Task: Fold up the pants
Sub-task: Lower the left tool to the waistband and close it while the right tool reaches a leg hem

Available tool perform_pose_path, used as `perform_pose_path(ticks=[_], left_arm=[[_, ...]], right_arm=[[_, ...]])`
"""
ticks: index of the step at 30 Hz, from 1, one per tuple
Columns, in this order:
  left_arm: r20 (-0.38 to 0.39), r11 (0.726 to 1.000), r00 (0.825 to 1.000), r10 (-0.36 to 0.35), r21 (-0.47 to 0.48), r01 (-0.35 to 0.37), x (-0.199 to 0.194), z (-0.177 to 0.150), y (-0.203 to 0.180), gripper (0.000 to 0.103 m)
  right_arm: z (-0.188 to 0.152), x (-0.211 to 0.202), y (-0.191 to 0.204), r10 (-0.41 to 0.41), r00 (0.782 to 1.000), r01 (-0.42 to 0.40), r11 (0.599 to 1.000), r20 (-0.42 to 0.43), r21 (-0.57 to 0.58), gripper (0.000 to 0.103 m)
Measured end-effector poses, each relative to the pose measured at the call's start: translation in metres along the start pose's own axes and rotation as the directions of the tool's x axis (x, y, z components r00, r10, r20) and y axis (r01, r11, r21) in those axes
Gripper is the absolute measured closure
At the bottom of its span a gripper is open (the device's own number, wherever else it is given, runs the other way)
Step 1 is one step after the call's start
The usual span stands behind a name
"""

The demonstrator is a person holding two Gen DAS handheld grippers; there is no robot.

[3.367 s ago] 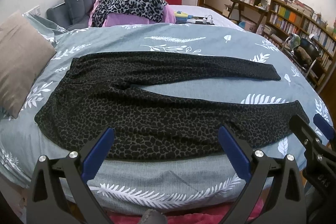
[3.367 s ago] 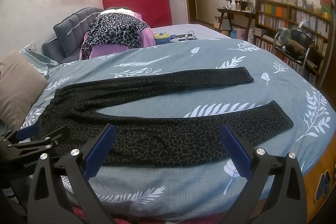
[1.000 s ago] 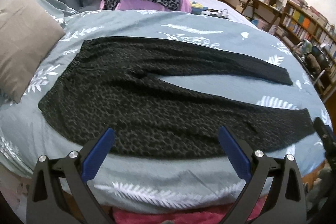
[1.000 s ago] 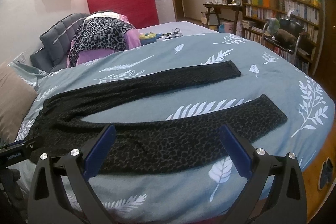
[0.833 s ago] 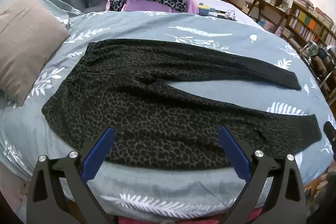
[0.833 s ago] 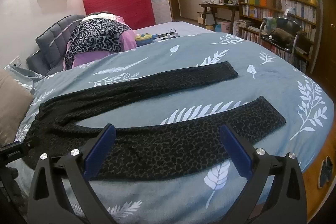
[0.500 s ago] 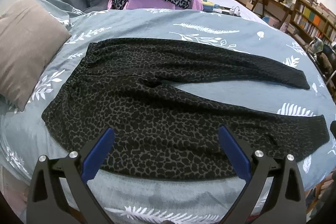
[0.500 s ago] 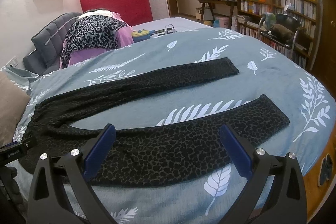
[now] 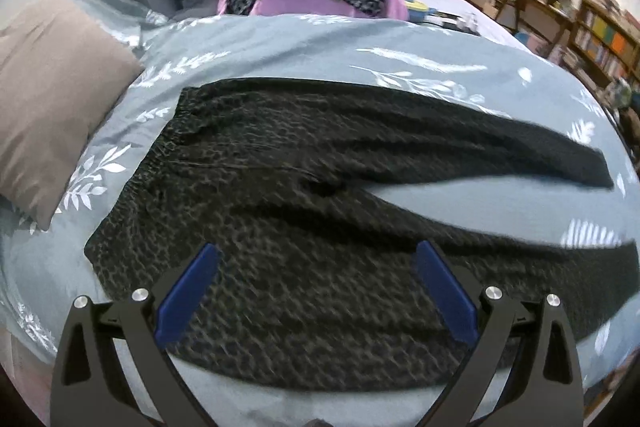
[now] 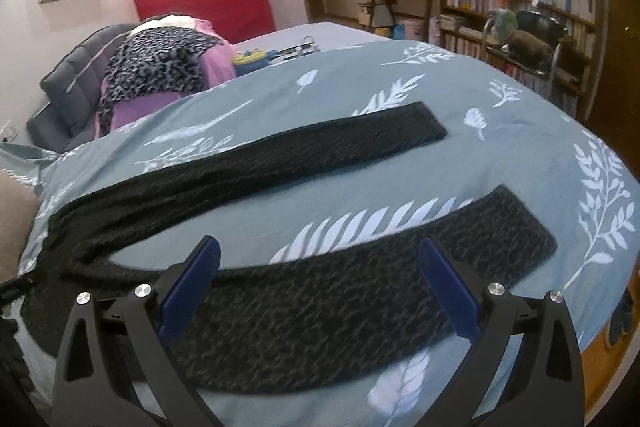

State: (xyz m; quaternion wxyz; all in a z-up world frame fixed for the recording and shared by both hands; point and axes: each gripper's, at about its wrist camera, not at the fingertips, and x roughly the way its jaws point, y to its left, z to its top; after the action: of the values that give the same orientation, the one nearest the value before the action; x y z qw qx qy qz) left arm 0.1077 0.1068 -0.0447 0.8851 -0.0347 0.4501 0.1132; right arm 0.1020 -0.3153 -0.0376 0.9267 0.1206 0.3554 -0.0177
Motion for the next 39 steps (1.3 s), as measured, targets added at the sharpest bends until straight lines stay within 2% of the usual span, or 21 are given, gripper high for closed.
perform_pose_path(ticks=[5, 11, 16, 22, 26, 30, 32, 35, 39], left_arm=[[0.006, 0.997, 0.997, 0.072, -0.038, -0.071, 0.024, 0.031, 0.032, 0.005], [-0.013, 0.989, 0.996, 0.084, -0.12, -0.085, 0.068, 0.072, 0.081, 0.005], [0.009, 0.981, 0.988, 0.152, -0.121, -0.15, 0.099, 0.103, 0.113, 0.005], [-0.037, 0.979, 0.994, 0.108, -0.173, -0.112, 0.145, 0.128, 0.152, 0.005], [-0.077, 0.967, 0.992, 0.101, -0.229, -0.116, 0.179, 0.146, 0.177, 0.005], [-0.101, 0.958, 0.988, 0.115, -0.251, -0.138, 0.207, 0.164, 0.192, 0.005], [-0.103, 0.958, 0.989, 0.102, -0.26, -0.126, 0.216, 0.171, 0.196, 0.005], [-0.119, 0.968, 0.991, 0.056, -0.236, -0.083, 0.233, 0.179, 0.194, 0.005], [-0.135, 0.983, 0.989, 0.05, -0.167, -0.073, 0.252, 0.182, 0.186, 0.005]], right_arm=[[0.01, 0.024, -0.007, 0.001, 1.0, -0.001, 1.0, -0.031, 0.008, 0.002], [0.016, 0.054, -0.007, -0.006, 0.998, 0.006, 1.0, -0.065, -0.001, 0.002], [0.02, 0.075, -0.007, -0.014, 0.995, 0.014, 1.0, -0.099, 0.002, 0.002], [0.023, 0.096, -0.003, -0.025, 0.992, 0.025, 1.0, -0.123, -0.002, 0.002], [0.027, 0.109, 0.0, -0.04, 0.99, 0.039, 0.999, -0.139, -0.01, 0.002], [0.032, 0.122, 0.0, -0.045, 0.988, 0.044, 0.999, -0.15, -0.008, 0.002], [0.034, 0.125, 0.0, -0.046, 0.987, 0.046, 0.999, -0.152, -0.006, 0.002], [0.037, 0.134, -0.001, -0.047, 0.986, 0.047, 0.999, -0.159, -0.008, 0.002], [0.041, 0.146, -0.007, -0.044, 0.984, 0.046, 0.999, -0.173, 0.008, 0.002]])
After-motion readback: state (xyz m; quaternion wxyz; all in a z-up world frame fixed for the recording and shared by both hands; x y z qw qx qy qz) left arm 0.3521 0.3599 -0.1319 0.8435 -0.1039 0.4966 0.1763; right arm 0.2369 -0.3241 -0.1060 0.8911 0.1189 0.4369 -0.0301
